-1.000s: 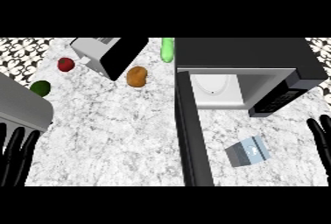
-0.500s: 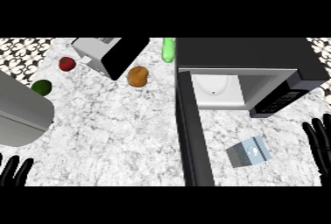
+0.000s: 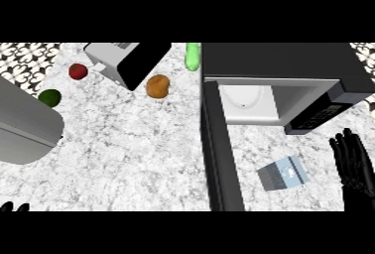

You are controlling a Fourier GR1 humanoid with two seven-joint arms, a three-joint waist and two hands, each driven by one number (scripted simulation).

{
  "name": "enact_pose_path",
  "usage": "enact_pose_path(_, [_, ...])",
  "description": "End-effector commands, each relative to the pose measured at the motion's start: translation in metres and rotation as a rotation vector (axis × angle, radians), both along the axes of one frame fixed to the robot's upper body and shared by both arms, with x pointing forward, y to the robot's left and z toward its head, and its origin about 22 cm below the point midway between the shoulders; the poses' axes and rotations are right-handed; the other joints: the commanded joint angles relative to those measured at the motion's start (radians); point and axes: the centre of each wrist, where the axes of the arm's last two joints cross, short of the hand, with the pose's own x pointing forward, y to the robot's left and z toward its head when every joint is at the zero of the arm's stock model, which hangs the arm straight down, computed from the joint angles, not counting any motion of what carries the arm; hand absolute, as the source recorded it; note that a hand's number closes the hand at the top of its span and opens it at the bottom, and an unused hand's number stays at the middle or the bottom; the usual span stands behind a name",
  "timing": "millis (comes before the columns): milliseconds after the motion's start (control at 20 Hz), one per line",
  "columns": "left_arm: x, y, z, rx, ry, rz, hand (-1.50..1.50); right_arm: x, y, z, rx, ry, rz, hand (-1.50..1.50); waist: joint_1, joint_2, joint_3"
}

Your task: Pick up the milk, place it into the microwave and close the microwave

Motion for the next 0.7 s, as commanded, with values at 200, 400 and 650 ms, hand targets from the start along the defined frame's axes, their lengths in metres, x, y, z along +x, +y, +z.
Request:
enact_pose_path(200, [-0.026,0.006,0.025,-0.055,-0.09,-0.038,-1.5,0.001,-0.031,-0.07,-0.003,0.094,-0.056,-1.5,0.005,0.0,0.0])
enact_pose_path(400, [-0.037,0.008,0.024,-0.062,-0.083,-0.023,-1.5,-0.008,-0.034,-0.097,-0.042,0.127,-0.077,-1.5,0.007,-0.002,0.0])
enact_pose_path(650, [-0.035,0.011,0.016,-0.062,-0.099,-0.024,-1.5,0.004,-0.057,-0.13,-0.089,0.152,-0.056,-1.5,0.008,0.003,0.001])
